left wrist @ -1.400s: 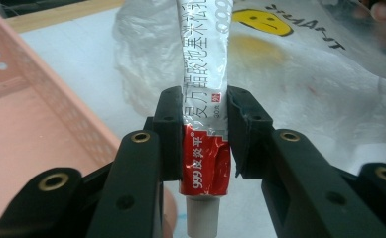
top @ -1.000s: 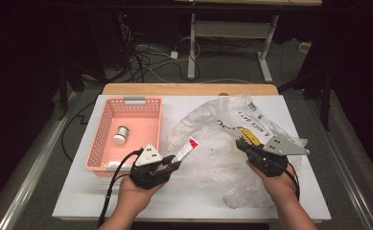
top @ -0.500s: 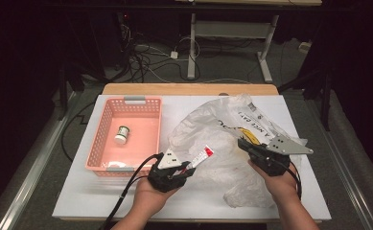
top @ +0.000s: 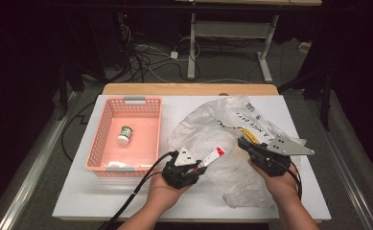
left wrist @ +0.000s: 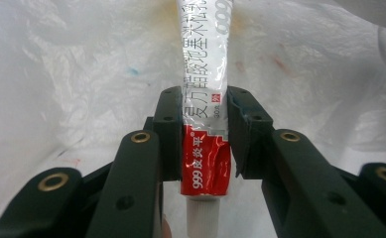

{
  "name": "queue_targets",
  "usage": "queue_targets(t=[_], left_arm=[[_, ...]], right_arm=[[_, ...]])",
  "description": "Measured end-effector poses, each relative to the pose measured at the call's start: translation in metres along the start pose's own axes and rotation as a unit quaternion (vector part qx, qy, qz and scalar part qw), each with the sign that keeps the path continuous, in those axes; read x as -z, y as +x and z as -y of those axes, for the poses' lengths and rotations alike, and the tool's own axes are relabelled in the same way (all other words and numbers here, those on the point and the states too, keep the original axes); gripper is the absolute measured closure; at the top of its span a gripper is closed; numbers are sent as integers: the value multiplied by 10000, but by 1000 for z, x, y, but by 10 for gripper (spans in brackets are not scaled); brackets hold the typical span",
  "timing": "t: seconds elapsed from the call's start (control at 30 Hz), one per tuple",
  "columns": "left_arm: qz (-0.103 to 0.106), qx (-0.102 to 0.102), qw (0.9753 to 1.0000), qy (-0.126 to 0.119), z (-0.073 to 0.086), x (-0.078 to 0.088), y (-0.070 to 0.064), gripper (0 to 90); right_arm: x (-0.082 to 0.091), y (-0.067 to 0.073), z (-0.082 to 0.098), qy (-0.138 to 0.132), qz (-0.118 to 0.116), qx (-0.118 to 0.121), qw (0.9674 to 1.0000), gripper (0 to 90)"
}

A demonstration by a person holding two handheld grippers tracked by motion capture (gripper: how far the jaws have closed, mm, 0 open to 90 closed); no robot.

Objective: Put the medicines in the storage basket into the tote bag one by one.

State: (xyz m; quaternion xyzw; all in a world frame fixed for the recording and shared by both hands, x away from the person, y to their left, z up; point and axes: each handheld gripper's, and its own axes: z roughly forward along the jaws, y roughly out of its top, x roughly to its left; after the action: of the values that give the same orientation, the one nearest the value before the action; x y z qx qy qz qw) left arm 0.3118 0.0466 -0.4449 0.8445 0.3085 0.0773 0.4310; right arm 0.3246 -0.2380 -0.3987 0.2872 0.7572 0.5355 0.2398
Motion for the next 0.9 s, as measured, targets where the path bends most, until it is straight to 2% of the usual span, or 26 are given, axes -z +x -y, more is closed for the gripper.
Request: queue_targets(t=[0.4, 0.67, 0.9], left_arm=[[-86, 22, 10000, 36, -12, -22, 5, 674], [-135, 67, 9999, 33, -23, -45, 7, 673], [-208, 20, 9998, -21, -38, -71, 6, 673]], right_arm=[[-3, 8, -4, -11, -28, 93, 10000, 900], [-5, 5, -5, -59, -28, 47, 10000, 900], [-7, 1, -4, -61, -16, 12, 10000, 900]])
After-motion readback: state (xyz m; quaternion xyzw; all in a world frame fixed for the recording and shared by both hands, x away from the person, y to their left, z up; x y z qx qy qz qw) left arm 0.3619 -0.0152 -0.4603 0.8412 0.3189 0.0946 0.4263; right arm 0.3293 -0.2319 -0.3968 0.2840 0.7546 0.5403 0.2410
